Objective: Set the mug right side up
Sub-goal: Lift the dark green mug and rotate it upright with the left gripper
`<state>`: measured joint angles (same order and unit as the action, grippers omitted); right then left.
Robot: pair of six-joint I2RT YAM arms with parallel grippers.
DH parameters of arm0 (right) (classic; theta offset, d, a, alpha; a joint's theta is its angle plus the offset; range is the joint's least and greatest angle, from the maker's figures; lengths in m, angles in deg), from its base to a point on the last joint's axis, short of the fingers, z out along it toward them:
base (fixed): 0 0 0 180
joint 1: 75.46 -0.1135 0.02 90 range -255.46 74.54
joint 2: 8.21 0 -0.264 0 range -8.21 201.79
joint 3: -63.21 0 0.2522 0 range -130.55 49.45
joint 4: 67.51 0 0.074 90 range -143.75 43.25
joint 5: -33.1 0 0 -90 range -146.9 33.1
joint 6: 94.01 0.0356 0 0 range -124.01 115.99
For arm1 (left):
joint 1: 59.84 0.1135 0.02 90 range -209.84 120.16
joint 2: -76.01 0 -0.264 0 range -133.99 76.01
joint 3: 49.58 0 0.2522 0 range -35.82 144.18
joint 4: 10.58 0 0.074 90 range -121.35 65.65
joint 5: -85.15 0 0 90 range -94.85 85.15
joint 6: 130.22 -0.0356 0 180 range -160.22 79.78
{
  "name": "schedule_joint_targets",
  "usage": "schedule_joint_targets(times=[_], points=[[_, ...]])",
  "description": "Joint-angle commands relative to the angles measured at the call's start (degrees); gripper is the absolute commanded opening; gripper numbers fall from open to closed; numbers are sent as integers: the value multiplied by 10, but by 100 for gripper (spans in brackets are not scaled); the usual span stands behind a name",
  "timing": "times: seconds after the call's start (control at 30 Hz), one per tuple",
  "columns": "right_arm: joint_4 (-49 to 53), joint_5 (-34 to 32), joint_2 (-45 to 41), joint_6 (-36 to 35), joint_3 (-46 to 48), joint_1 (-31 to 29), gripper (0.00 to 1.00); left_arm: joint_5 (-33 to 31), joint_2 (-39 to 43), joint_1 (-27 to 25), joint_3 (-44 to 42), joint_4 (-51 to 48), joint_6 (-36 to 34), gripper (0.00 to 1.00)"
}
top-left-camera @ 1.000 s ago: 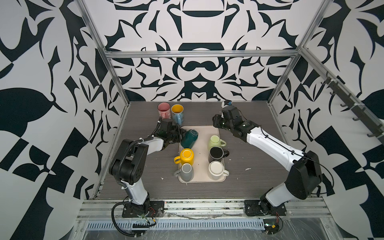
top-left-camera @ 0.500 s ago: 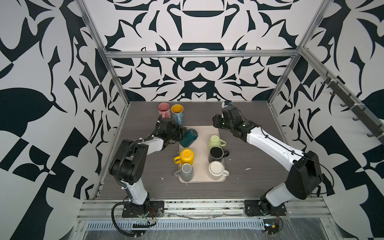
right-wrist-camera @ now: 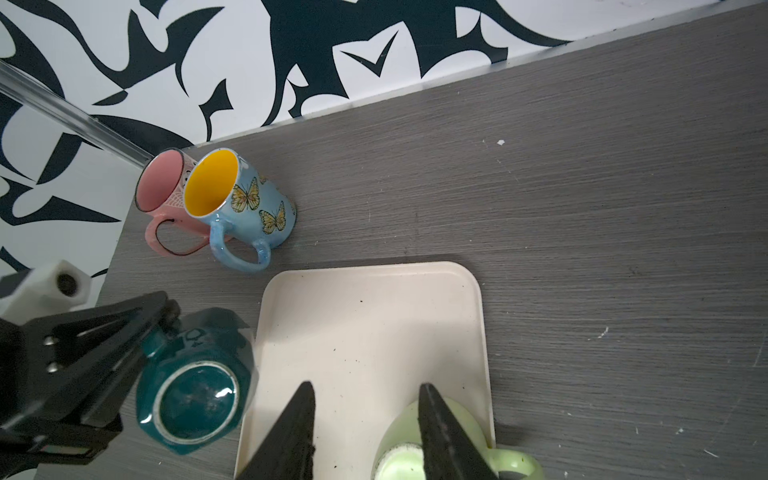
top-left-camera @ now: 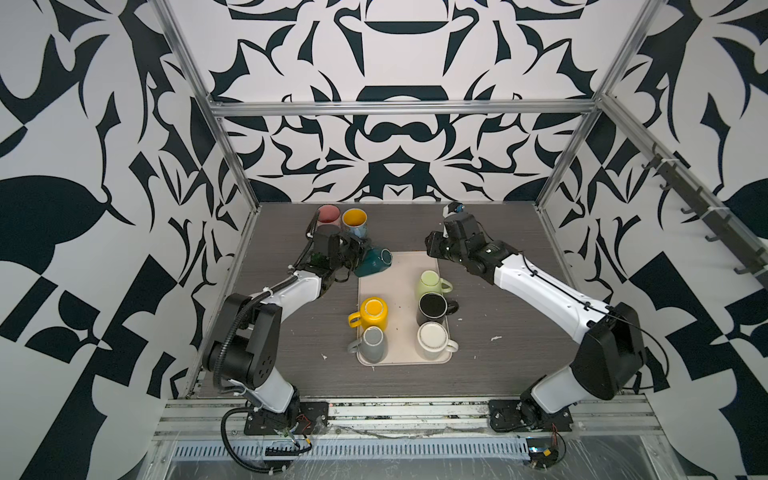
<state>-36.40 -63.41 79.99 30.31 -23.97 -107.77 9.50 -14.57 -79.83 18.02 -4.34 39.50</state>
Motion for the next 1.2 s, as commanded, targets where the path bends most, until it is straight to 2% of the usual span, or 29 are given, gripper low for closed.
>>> schedule_joint_targets(times=[0.0,0.37,0.63,0.77,0.9,1.17], points=[[12,0,-29,-3,-18,2,44,-22,49,-6,44,-9,-129,0],[46,51,-24,-50,-66,2,50,-65,126,-47,68,-76,-415,0],[63,120,-23,-81,-104,3,53,-174,169,-133,74,-121,-649,0],[79,152,-16,-93,-130,6,54,-261,171,-187,73,-129,-753,0],[103,170,-8,-105,-159,8,55,-295,171,-215,57,-102,-815,0],[122,212,-12,-125,-185,8,56,-368,172,-260,0,20,-955,0]])
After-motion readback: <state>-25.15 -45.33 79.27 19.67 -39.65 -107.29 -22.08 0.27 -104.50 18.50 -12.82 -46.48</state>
